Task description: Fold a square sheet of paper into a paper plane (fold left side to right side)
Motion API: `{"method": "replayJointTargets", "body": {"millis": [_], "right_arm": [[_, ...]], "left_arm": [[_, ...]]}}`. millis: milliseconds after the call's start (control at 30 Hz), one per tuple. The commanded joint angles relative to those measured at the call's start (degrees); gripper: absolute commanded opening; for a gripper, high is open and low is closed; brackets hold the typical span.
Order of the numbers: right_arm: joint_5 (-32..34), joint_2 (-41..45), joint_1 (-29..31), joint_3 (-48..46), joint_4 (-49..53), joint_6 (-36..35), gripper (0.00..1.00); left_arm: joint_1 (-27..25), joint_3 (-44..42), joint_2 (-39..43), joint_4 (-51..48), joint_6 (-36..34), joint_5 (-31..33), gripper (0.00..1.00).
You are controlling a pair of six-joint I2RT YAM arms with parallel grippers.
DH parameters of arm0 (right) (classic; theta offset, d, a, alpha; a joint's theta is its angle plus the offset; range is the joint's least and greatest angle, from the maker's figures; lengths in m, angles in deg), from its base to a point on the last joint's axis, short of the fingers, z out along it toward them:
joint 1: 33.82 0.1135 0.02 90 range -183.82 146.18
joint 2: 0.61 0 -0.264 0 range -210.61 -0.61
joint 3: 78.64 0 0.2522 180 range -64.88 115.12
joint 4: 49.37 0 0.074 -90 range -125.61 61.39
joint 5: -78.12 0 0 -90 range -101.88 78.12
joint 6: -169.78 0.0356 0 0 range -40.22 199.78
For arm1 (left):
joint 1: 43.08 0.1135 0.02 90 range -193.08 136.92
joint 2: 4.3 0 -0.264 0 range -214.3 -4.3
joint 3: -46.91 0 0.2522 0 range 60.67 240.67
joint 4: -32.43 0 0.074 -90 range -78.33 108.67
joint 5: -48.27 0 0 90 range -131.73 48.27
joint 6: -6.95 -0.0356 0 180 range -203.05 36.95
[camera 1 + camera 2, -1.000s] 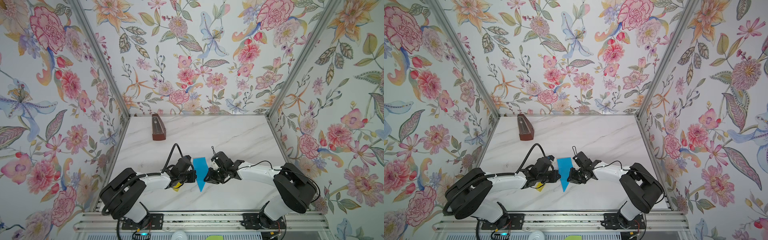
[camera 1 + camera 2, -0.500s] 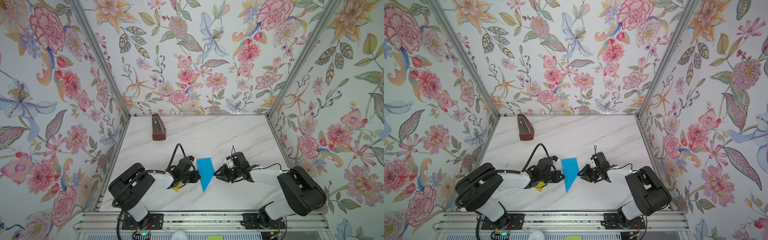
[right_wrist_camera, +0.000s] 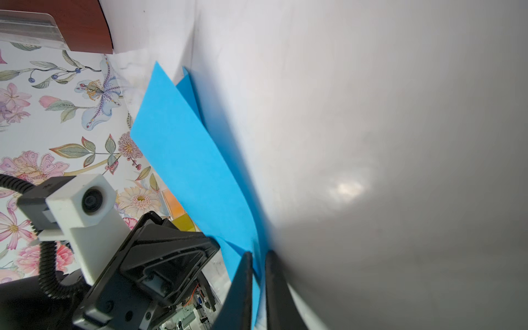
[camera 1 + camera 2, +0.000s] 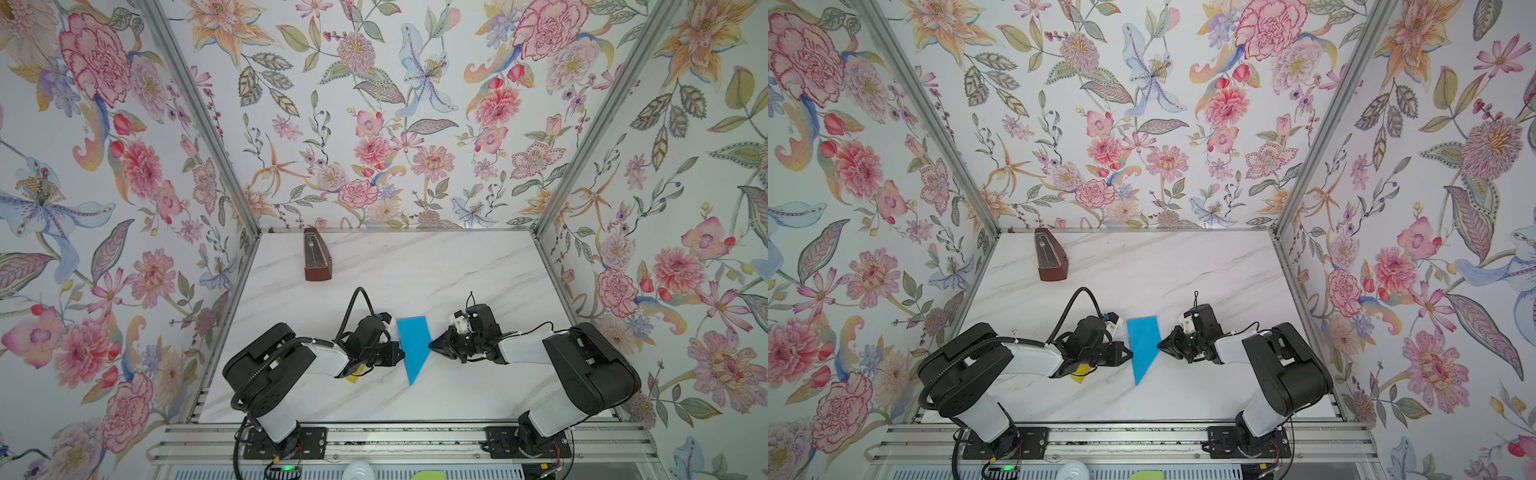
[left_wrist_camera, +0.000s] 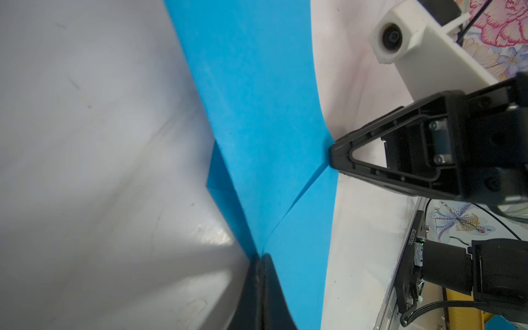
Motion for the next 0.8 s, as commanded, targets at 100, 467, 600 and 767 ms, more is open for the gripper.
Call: {"method": "replayJointTargets", "body": {"millis": [100,467,600,767], "right_arm": [[0.69,-0.61,-0.41,-0.77,0.15,-0.45,0.08],[4.91,6.71,3.62,2.13,11.03,-3.26,0.0],[8.72,9.42,6.49,4.36,16.52,-4.2,0.0],[10.72,9.62,9.54,6.47,17.93,-3.33,0.0]], "left_arm": [[-0.05,-1.54,-2.0,-2.69,-0.66,-0.69,0.0],[0.12,2.16,-3.59,-4.75,-3.34,-3.79,0.0],[-0.02,3.61,-4.28,-5.34,-4.35,-5.33,0.0],[-0.06,5.11,-4.78,-5.97,-5.49,-7.08,0.0]]}}
